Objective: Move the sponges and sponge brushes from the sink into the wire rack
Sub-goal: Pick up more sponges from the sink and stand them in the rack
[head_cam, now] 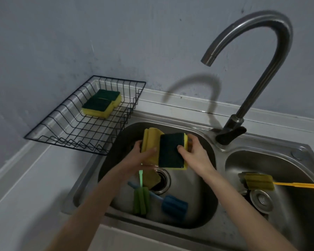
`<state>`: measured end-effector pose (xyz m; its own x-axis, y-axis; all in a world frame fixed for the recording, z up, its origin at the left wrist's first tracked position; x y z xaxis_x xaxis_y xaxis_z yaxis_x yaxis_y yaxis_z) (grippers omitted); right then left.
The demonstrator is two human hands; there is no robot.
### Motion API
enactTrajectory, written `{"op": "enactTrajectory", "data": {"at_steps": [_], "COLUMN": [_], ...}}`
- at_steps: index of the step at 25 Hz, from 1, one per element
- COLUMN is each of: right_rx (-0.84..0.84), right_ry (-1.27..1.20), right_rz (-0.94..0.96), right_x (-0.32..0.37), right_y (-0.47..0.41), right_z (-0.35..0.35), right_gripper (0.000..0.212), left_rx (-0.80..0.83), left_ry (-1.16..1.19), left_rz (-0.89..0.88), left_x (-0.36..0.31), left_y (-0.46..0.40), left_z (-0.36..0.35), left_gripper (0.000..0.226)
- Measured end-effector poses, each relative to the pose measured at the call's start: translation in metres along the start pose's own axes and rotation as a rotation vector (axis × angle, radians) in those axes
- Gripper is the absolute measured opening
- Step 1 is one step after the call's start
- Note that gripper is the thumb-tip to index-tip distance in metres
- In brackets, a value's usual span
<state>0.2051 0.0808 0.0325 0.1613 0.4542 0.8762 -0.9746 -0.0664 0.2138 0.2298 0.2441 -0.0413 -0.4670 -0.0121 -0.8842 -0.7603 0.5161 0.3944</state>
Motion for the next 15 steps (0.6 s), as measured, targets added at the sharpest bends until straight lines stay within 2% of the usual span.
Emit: {"op": "enactTrajectory", "data": {"at_steps": [4,6,10,13,15], "right_rx": [-0.065,-0.134,-0.221,-0.215,-0.156], "right_ry": [0.016,-0.005,-0.208,-0.18,-0.091], "right_rz": [0.057,0.132,0.213,0.239,0.256], "right_x": [0.039,0.065,0.098,0.121,0.141], "right_y": [-0.014,-0.019,-0.028,-0.039,-0.048], "right_z": [-0.013,-0.015,-0.006,-0.007,-0.021], "right_gripper": [0.049,0.041,0.022,0.033,0.05], "left_rx": [-0.005,-0.005,-0.067,-0.098,-0.134], "left_ry": [-0.006,0.011,-0.123,-0.235,-0.262], "left_rz": [-0.079,-0.113,-0.28,-0.355,-0.384], "left_x": [-0.035,-0.051,-0.107,-0.148,-0.162], "left_y": [0.029,0.04,0.057,0.071,0.079], "left_z": [0.025,0.027,0.034,0.042,0.053], "left_gripper": [0.066,0.059,0.069,0.072,0.071]}}
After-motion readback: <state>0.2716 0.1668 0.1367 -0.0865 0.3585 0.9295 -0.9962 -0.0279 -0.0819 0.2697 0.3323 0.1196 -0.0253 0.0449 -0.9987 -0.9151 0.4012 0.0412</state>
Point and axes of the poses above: each hand's wrist, its own y-axis away from the middle knuckle, its own z-axis out of the back of the hand, x = y × z, the point moved 10 cm from there along -y, towards the middle knuckle, and after that the axes turned 10 degrees about x, right-handed, at the moved point
